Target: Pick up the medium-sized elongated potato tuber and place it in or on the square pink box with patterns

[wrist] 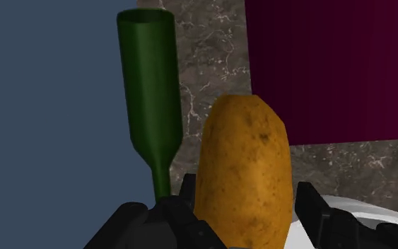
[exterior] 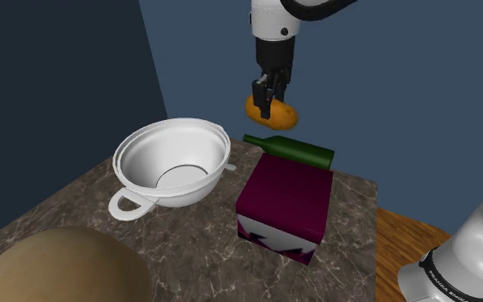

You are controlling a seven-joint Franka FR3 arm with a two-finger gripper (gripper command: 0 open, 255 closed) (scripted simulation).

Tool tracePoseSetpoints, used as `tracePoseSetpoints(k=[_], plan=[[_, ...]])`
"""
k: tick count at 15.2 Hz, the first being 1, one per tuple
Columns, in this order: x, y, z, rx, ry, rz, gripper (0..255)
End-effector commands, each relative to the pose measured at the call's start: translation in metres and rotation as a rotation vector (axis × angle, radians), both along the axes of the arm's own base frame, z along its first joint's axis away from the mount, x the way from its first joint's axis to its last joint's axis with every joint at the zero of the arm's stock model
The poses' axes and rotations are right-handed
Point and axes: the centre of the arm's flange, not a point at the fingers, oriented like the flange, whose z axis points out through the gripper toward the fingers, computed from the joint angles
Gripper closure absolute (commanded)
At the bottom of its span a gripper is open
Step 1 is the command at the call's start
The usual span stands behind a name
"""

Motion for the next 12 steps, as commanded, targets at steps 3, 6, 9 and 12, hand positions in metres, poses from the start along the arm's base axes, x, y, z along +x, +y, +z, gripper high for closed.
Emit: tracePoseSetpoints(k=[3,6,9,12], plan=[[-0.051,0.017,0.005,0.000,0.000,-0.001,255],[-0.088,0.031,0.009,0.000,0.000,-0.001,255],[-0.125,0.044,0.012,0.000,0.000,-0.001,255],[-0.137,0.048,0.003,0.000,0.000,-0.001,255]])
